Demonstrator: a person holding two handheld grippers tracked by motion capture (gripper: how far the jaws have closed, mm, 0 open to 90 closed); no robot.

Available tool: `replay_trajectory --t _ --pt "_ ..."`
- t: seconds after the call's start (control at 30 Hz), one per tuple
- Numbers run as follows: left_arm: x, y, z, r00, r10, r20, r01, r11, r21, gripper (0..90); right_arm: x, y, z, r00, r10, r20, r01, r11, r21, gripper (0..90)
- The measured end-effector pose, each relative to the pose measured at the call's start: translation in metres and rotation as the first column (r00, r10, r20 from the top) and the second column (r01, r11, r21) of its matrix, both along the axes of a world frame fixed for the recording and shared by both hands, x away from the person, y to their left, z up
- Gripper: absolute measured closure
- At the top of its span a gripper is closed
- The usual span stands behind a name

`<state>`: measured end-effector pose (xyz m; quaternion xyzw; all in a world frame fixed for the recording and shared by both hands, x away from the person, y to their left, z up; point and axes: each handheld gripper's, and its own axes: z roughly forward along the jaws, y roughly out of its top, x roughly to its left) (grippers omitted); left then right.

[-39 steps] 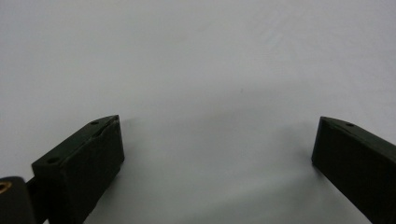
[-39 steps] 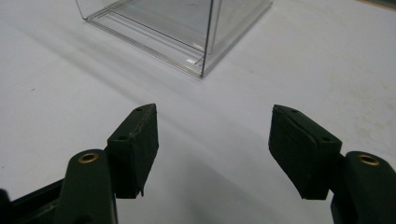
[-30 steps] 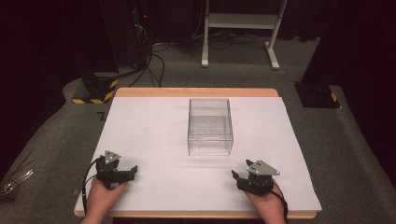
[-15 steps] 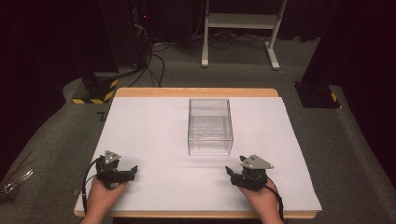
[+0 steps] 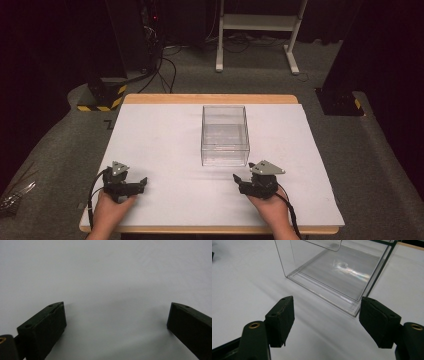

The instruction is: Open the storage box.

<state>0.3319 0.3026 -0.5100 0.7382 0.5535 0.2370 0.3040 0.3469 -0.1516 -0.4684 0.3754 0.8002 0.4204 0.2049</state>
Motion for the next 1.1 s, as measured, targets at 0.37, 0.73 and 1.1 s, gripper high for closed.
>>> replay_trajectory --t 0.37,0.73,1.1 --pt "0.0 0.0 0.0 1.0 -0.001 0.001 0.001 1.0 0.003 2.2 0.006 0.011 0.003 0.9998 0.009 -0.018 -0.008 0.999 0.043 21.8" --pt "0.0 0.0 0.0 1.0 -0.002 0.0 0.002 1.0 0.004 2.2 0.022 0.02 0.007 0.9999 0.012 -0.012 -0.011 0.9963 0.086 31.6" --pt "0.0 0.0 0.0 1.0 -0.002 0.0 0.002 1.0 0.004 2.2 0.033 0.026 0.008 0.9998 0.01 0.014 -0.012 0.9944 0.105 42.1"
